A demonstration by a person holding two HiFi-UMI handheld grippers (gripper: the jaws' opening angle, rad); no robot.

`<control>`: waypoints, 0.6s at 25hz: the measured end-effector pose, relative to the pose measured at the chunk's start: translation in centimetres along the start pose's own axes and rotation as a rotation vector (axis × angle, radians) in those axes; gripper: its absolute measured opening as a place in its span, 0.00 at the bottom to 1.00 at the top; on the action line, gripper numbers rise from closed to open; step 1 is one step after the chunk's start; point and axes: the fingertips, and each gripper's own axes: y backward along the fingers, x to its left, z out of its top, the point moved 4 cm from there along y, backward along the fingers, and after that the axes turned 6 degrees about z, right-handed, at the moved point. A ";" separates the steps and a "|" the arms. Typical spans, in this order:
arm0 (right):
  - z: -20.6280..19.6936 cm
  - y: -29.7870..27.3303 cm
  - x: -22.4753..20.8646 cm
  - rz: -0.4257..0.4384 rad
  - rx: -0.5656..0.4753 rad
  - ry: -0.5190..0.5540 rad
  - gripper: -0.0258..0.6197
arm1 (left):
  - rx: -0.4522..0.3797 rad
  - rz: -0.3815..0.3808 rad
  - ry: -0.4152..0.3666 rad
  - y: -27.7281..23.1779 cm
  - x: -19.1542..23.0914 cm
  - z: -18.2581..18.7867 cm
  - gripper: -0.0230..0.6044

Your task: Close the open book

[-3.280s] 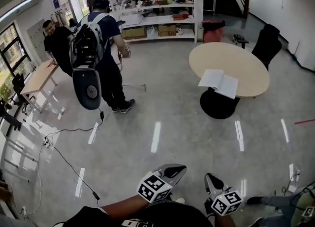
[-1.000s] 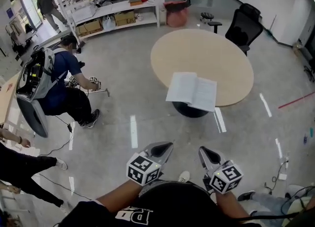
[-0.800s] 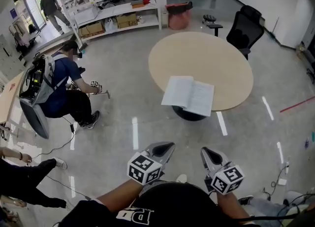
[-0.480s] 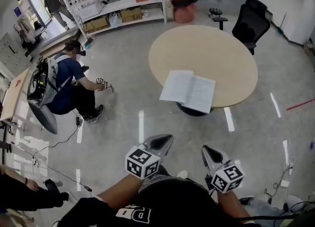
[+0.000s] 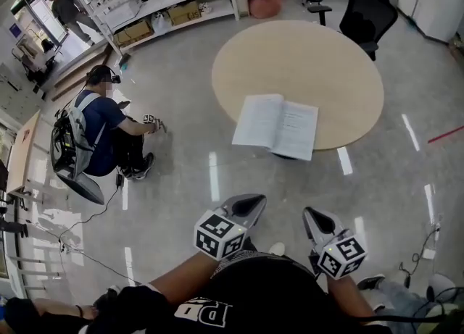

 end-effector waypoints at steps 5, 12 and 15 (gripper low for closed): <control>1.8 -2.1 -1.7 -0.064 0.000 -0.005 0.05 | 0.004 -0.066 -0.019 -2.4 2.2 2.3 0.05; 2.6 -7.3 -3.7 -0.141 0.029 -0.038 0.05 | 0.011 -0.095 -0.005 -4.7 9.5 4.3 0.05; 2.6 -9.6 -4.3 -0.172 0.055 -0.048 0.05 | 0.013 -0.106 0.008 -5.2 12.7 4.7 0.05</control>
